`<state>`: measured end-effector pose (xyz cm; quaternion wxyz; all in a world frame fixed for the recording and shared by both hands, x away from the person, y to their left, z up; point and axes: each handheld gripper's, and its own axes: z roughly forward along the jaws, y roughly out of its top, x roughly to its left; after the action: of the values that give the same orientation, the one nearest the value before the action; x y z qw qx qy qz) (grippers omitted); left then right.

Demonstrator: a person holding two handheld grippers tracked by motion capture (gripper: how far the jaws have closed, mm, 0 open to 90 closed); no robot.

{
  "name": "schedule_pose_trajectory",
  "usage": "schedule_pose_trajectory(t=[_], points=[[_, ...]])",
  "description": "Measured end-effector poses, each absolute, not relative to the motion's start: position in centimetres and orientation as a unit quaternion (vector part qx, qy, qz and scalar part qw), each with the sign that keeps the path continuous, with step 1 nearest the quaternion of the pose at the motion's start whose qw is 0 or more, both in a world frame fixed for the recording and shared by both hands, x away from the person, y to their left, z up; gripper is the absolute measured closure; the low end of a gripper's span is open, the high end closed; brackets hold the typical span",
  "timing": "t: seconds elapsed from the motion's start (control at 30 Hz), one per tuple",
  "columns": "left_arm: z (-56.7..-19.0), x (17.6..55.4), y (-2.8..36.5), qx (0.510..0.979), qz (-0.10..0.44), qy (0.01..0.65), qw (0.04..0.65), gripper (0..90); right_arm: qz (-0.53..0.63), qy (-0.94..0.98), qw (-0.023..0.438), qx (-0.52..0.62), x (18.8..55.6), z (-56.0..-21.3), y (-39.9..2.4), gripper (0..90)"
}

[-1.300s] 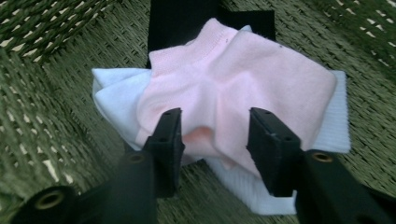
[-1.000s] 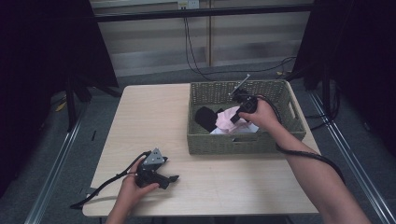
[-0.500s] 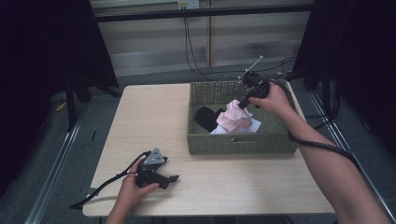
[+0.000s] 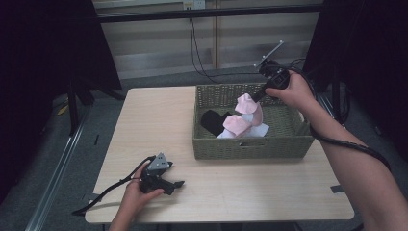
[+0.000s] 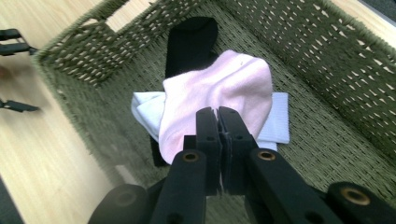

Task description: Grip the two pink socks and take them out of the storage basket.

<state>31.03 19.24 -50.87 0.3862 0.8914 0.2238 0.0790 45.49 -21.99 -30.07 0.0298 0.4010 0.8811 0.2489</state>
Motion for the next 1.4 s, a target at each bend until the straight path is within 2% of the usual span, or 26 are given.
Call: schedule_pose_trajectory(t=[0.13,0.67,1.4], points=[[-50.9,31.0,19.2,0.891,0.079,0.224,0.386,12.9,0.257,0.884,0.028,0.39,44.5,-28.5,-22.1,87.6],[-50.9,31.0,19.2,0.891,0.079,0.224,0.386,12.9,0.279,0.893,0.015,0.353,40.8,-26.1,-22.5,87.6],[-50.9,31.0,19.3,0.892,0.079,0.223,0.385,12.9,0.303,0.909,-0.007,0.288,35.2,-24.9,-22.2,87.4]])
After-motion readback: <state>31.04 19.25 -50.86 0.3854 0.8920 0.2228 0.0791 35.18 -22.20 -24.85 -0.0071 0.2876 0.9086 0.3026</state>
